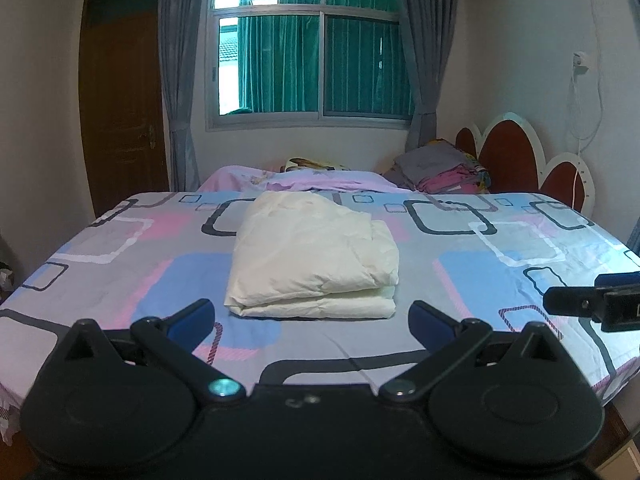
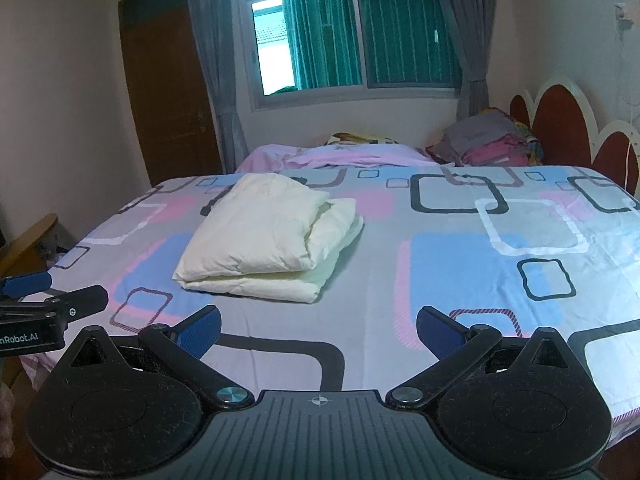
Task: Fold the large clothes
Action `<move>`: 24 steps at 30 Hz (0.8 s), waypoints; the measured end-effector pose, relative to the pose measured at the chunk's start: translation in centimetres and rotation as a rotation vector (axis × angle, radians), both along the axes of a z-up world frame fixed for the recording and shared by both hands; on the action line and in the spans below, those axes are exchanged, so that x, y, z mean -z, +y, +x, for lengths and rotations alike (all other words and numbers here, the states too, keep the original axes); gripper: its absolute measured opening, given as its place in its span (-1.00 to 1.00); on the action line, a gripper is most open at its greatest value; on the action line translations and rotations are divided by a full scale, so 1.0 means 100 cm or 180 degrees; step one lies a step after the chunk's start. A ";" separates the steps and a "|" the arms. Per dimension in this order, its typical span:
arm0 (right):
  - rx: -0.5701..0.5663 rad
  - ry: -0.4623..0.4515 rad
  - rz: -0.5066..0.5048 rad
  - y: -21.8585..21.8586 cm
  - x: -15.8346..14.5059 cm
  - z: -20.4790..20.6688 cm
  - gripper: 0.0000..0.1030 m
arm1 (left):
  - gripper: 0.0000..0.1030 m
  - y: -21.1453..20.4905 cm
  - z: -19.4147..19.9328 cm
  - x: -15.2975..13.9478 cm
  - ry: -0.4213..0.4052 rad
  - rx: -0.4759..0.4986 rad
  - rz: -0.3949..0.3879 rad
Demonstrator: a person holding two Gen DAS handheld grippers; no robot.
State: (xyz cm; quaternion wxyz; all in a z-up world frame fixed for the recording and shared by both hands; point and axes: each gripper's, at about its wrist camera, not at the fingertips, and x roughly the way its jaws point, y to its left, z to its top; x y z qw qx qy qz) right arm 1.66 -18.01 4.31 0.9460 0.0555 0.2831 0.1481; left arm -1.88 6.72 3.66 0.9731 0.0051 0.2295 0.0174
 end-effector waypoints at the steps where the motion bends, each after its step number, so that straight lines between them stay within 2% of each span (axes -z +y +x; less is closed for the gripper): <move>1: 0.0003 0.0001 0.0001 -0.001 0.000 0.000 0.99 | 1.00 0.000 0.000 0.000 -0.0001 0.0003 0.0001; 24: -0.0019 -0.0020 0.0005 -0.009 -0.003 0.007 0.99 | 1.00 0.000 0.004 -0.003 -0.0014 -0.0027 0.0083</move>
